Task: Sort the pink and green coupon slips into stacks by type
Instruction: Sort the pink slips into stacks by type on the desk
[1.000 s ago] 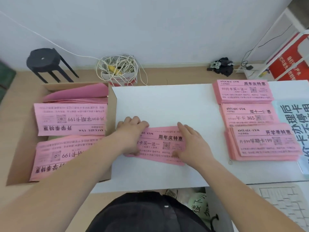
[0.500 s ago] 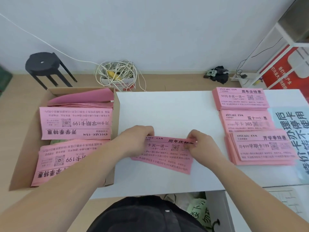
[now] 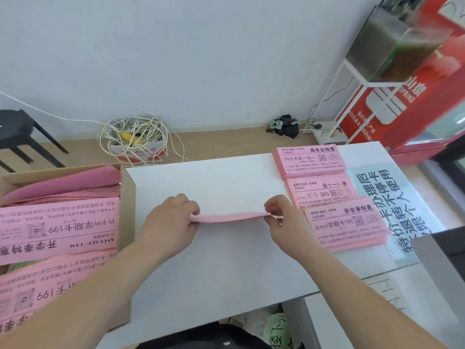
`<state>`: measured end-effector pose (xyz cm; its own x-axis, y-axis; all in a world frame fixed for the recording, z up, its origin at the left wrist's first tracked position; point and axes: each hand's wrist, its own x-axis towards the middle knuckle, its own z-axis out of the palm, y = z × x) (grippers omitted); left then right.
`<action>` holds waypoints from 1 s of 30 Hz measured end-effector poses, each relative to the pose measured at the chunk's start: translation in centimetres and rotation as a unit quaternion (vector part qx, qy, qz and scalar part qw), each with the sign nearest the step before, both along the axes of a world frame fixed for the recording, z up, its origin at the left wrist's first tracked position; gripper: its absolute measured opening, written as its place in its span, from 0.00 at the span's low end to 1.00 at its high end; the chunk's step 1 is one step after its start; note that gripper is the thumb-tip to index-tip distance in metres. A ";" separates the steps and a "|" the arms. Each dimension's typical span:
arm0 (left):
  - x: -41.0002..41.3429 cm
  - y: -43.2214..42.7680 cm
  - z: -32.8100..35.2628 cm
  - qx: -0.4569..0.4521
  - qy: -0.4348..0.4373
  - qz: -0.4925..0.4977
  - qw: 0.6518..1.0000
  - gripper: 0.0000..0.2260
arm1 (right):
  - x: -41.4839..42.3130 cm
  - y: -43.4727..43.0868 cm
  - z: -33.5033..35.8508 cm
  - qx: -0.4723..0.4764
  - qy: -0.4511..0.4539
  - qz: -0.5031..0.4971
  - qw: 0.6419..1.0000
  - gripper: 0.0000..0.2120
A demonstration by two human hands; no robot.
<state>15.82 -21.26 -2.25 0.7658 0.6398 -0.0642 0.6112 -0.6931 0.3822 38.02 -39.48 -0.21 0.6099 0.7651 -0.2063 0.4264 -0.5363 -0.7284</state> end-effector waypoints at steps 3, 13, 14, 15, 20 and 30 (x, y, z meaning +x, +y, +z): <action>0.1 0.6 -0.1 -0.079 -0.018 0.028 0.996 0.04 | 0.0 1.1 -0.1 0.040 0.059 -0.062 0.996 0.11; 2.4 -1.0 -1.4 -0.302 -0.170 0.183 0.920 0.06 | -1.3 4.2 -1.3 0.048 0.177 -0.202 0.962 0.13; 2.7 -0.8 -1.2 -0.305 -0.176 0.186 0.917 0.07 | -1.1 4.6 -1.1 0.043 0.174 -0.208 0.961 0.13; 2.9 -0.5 -1.1 -0.311 -0.178 0.187 0.915 0.08 | -0.8 4.9 -0.8 0.039 0.168 -0.210 0.962 0.13; 7.0 1.9 1.5 -0.320 -0.202 0.168 0.910 0.12 | 4.0 6.2 1.7 0.043 0.105 -0.210 0.971 0.12; 24.7 1.9 3.4 -0.383 -0.120 0.094 0.911 0.09 | 21.9 6.7 4.3 -0.031 0.020 -0.234 0.972 0.20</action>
